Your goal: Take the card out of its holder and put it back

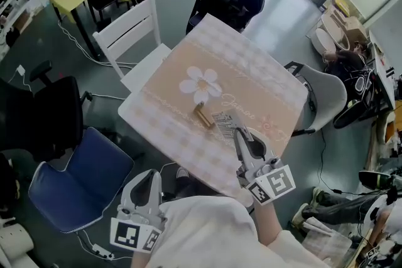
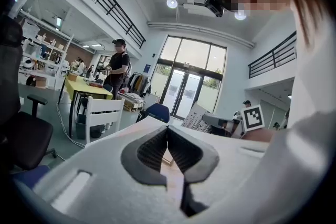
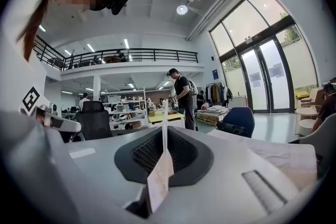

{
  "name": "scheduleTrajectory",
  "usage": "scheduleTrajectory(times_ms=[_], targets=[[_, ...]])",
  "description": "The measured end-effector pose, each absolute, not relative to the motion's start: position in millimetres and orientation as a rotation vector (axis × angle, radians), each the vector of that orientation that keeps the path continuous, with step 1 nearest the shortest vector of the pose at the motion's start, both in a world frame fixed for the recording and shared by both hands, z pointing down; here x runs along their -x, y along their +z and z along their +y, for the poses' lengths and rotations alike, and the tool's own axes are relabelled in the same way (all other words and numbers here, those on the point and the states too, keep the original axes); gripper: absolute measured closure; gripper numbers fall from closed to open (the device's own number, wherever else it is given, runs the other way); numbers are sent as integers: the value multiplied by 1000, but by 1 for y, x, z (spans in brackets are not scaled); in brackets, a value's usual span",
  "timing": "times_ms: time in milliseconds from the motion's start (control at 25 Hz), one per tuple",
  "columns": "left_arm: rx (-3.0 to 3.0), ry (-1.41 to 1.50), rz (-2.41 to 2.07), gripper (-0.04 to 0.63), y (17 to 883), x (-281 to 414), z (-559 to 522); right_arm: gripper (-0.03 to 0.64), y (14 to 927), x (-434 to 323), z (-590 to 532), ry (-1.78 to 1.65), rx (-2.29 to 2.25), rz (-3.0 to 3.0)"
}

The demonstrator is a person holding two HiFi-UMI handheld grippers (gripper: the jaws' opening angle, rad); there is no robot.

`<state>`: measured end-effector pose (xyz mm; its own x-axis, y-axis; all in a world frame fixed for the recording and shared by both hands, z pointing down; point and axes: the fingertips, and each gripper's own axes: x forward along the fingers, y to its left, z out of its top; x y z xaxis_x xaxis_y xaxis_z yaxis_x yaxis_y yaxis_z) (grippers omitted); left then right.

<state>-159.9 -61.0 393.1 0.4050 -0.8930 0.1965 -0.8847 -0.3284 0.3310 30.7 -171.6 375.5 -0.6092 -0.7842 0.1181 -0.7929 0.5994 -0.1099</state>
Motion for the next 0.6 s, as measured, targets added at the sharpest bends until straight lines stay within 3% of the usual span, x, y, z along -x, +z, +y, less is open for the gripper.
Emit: scheduleTrajectory(times_ms=[600], targets=[[-2208, 1, -1571, 594, 407, 166, -58, 602, 432, -19, -240, 261, -1252, -2757]])
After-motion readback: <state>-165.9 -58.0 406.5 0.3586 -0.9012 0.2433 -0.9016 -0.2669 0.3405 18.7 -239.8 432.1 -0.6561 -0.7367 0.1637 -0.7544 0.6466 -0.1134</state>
